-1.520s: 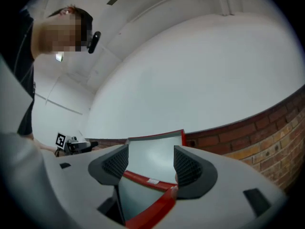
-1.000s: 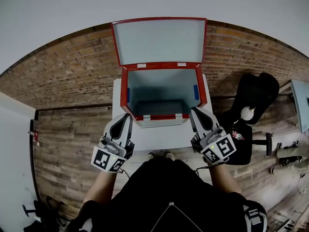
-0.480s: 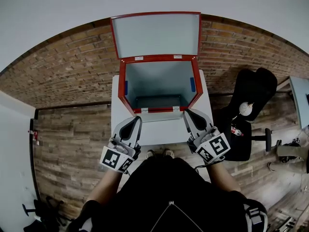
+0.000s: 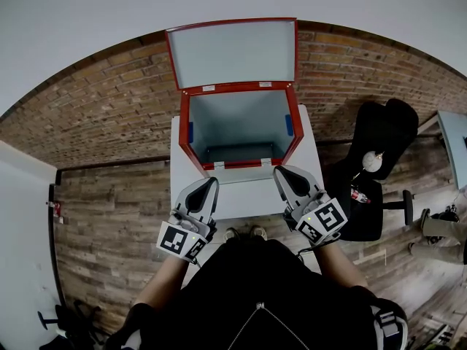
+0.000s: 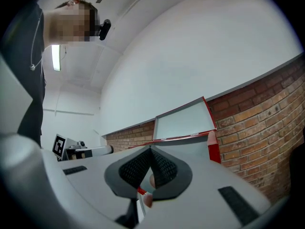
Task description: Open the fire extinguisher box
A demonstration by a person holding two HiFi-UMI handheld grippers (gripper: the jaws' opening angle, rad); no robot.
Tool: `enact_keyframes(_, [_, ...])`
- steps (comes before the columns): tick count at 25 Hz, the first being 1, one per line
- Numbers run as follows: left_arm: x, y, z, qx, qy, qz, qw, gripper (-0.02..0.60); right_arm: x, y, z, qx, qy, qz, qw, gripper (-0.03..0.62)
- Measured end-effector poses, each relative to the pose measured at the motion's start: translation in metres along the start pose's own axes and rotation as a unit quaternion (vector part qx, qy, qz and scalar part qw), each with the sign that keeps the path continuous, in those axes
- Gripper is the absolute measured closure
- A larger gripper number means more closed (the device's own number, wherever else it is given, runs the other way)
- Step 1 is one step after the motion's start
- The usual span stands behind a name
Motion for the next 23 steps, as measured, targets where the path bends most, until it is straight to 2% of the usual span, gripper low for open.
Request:
enact_keyframes(4, [0.000, -0.001, -0.003, 0.006, -0.013, -0.006, 0.9999, 0.534, -0.003, 0.004, 0.000, 0.005, 0.000, -0.006, 1.000, 0.576])
enact_keyframes(11, [-0.001, 0.005, 0.002, -0.008, 0.006, -0.006, 0.9999, 0.534, -0.003, -0.001, 0.004, 0.005, 0.011, 0.003, 1.000, 0.576])
enact_keyframes(23, [-0.008, 0.019, 0.009, 0.027, 0.019, -0.020, 0.9992, 0.534, -0.006, -0.013, 0.014, 0.002, 0.023, 0.022, 0.999, 0.576])
Point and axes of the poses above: the fingertips, and each gripper's own axes: x backward along the fingers, y to its left, z out of its underside, the point moved 8 cm from there along x, backward along the fingers, and after that the axes turned 2 degrees about y, right-handed, at the moved point
